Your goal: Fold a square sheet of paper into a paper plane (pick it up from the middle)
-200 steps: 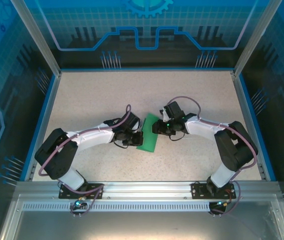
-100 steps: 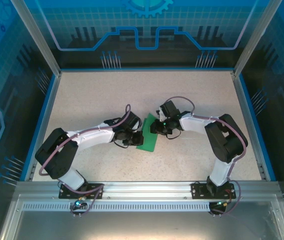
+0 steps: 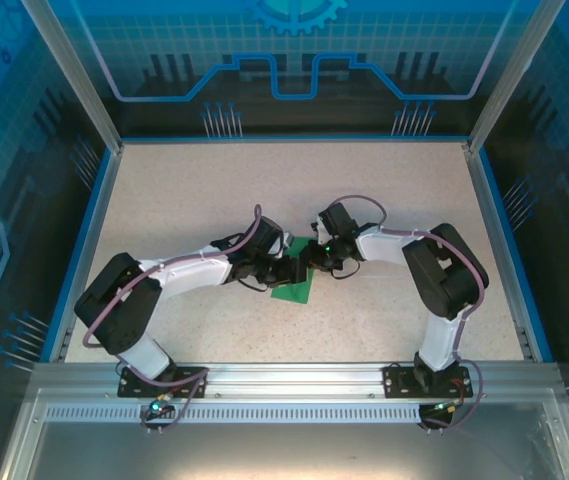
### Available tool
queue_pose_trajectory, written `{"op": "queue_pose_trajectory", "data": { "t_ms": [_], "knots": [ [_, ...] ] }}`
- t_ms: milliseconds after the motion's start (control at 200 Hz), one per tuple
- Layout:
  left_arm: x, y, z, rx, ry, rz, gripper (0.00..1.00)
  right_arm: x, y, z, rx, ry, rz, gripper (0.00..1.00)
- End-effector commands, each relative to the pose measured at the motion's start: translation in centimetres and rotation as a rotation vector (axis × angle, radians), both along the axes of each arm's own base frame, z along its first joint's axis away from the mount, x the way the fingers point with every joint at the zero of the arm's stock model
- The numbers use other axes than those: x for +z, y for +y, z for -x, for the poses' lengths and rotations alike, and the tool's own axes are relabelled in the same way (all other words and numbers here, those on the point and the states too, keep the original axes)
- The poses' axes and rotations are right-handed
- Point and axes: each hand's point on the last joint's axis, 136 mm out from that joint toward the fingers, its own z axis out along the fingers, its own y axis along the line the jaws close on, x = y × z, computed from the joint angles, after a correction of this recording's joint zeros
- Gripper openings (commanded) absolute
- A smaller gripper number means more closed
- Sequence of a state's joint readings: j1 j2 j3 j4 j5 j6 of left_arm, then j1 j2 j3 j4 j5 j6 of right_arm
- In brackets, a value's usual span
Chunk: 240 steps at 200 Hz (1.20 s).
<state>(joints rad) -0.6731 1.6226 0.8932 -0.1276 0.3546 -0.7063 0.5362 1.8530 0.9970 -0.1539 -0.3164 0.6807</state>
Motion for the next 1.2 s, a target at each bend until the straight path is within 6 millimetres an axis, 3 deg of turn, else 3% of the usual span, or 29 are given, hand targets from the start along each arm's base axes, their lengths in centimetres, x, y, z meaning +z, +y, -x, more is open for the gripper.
{"op": "queue_pose_trajectory", "data": {
  "t_ms": [0,265,630,795,1195],
  "knots": [
    [-0.6,-0.6,0.1,-0.007,0.036,0.042,0.45,-1.3,0.0,0.5,-0.003,0.042,0.006,0.25],
    [-2.1,-0.1,-0.6,0.019,0.033,-0.008,0.44,-1.1,0.3,0.7,0.004,0.052,-0.024,0.25],
    [-3.6,1.2,-1.0,0.062,0.031,-0.064,0.15,3.1,0.9,0.8,0.068,-0.028,-0.123,0.26],
    [-3.8,1.3,-1.1,0.065,0.031,-0.07,0.1,4.2,0.5,1.4,0.074,-0.052,-0.131,0.3],
    [-3.8,1.3,-1.2,0.069,0.029,-0.075,0.05,3.0,-0.6,3.7,0.1,-0.002,-0.096,0.34]
  ]
}}
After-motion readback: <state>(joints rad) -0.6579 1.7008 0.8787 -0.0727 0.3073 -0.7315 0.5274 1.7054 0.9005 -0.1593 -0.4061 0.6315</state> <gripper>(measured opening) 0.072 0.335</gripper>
